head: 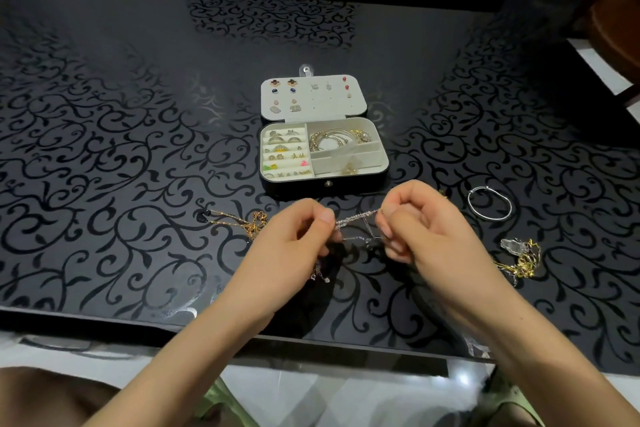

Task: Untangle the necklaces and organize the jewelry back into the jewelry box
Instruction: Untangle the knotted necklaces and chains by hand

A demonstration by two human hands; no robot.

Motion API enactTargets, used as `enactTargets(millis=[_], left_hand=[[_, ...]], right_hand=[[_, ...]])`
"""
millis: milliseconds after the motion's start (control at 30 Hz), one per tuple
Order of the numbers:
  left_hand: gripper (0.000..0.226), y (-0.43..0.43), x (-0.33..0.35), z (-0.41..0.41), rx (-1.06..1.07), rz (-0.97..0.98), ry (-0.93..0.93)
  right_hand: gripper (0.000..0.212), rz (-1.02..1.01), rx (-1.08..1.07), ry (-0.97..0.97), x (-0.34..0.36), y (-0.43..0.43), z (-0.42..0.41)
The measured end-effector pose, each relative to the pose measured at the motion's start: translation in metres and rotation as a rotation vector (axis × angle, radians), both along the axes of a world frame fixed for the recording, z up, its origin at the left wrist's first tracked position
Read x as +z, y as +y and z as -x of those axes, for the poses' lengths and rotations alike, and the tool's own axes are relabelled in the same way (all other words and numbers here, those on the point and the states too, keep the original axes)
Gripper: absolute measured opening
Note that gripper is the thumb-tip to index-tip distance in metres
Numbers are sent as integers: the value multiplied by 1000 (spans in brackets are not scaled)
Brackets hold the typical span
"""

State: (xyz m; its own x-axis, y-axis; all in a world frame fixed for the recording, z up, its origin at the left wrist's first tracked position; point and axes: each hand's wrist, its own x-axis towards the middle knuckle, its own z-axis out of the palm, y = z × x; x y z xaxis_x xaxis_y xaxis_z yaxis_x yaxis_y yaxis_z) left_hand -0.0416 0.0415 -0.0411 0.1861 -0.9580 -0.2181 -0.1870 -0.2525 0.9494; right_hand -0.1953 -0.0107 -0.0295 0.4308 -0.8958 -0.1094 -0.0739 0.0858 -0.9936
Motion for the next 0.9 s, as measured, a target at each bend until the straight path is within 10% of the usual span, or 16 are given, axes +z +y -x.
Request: enactTargets(millis=[433,667,900], left_hand=[[27,-3,5,-2,88,80,79],[32,0,-1,-3,-48,68,-53],[21,-3,-2,-3,-145,-12,-163]], right_hand=[[25,9,265,343,12,-12,20],[15,-281,170,-201,9,-19,20],[14,-344,12,-225,11,-20,12]])
